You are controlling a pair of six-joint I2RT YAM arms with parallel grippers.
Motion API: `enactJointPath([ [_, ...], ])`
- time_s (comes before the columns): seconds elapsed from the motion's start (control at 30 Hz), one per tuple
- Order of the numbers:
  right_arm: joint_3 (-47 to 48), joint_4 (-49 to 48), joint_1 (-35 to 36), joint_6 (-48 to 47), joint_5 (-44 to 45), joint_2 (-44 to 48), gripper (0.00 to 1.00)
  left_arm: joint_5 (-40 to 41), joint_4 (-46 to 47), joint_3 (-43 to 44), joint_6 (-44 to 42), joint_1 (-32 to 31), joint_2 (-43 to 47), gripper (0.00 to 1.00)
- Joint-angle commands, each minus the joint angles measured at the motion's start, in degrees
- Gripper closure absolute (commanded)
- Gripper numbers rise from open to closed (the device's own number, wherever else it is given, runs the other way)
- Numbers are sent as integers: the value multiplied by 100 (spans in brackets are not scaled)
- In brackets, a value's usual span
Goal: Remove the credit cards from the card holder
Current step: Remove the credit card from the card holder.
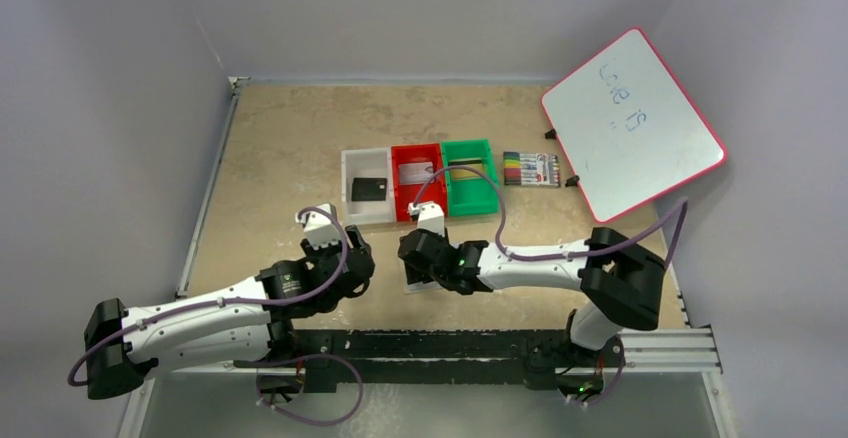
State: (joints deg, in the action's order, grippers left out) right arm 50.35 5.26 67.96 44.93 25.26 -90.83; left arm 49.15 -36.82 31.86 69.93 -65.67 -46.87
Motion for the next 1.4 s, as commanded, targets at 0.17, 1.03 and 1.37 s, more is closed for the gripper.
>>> enactJointPath([
  [0.17,440,403,147,180,440,-386,43,205,-87,63,172,-16,110,35],
  [1.03,752,344,200,254,155,-703,83,93,4,21,91,-12,-42,33],
  [1.37,754,294,199,172,327,-463,51,59,104,-38,109,-9,-39,34],
])
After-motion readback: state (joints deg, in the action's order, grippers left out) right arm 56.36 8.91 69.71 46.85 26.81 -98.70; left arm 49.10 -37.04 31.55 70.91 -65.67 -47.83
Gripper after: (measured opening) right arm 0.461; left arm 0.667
